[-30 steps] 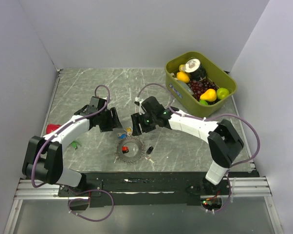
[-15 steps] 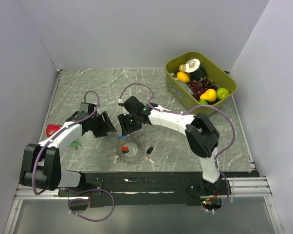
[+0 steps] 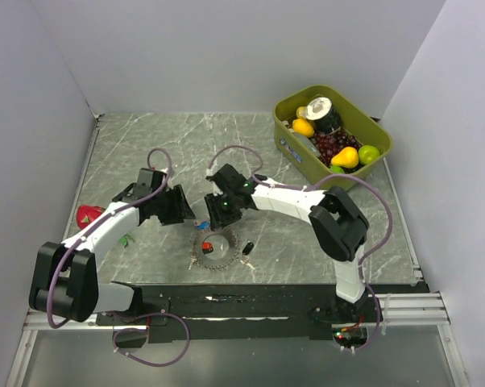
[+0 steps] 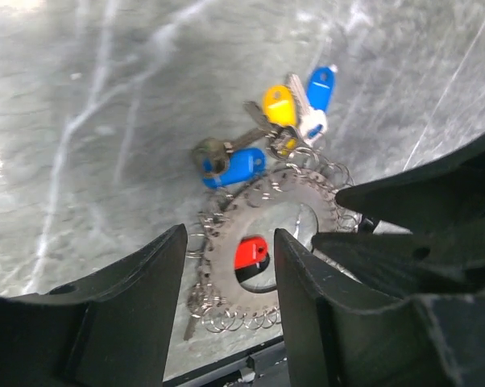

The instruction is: Put the keys on the keyring

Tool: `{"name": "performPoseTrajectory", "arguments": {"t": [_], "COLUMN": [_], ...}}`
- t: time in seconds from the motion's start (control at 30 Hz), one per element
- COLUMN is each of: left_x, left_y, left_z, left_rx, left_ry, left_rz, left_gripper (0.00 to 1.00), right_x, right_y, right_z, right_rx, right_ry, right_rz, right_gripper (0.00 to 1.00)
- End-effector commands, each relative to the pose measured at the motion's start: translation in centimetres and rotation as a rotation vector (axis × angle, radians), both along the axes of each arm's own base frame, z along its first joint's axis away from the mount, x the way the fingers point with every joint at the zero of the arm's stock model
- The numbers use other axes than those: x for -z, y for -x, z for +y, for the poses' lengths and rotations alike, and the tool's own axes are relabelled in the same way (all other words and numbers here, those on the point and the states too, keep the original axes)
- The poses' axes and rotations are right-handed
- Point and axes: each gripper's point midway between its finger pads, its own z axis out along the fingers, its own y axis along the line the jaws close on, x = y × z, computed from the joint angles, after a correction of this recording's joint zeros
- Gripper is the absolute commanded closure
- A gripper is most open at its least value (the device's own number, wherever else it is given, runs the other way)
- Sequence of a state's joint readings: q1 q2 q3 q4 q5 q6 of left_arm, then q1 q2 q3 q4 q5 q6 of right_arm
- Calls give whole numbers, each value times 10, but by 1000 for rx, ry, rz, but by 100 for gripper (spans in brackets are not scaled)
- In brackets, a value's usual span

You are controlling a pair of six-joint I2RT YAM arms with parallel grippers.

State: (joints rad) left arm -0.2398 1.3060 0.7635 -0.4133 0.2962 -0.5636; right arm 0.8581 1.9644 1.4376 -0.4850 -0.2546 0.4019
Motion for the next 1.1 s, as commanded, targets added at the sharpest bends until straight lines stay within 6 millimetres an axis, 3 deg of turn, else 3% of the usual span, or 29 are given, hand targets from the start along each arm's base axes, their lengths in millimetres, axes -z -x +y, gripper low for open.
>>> {"name": "performPoseTrajectory", "arguments": {"t": [0.0,0.07,0.2,0.47,0.7,1.07], "left_x": [-16,-14,-6,12,23,36], "left_y": [-10,-11,-12,-14,-8,-6], "left_z": [-16,-22,-36,-51,-62,-60], "left_rx": [48,59,94,136,154,148], "left_ry": [-78,-100,-103,-129,-128,-167], "left_rz": [-77,-77,-69,-40,-22,-2], "left_gripper": [47,47,51,69,68,75], "right_x": [-38,-33,-43,-44,-45,-43], "right_y": [-6,-3,-3,-4,-4,-3], "right_z": [-13,-25,-45,-71,-75,-79], "right_rx": [55,69,109,151,154,159], "right_ry": [-117,-125,-163,-163,-156,-145], "right_rz": [-34,-17,-29,-41,-51,-55], "right_gripper": [50,50,50,50,50,49]}}
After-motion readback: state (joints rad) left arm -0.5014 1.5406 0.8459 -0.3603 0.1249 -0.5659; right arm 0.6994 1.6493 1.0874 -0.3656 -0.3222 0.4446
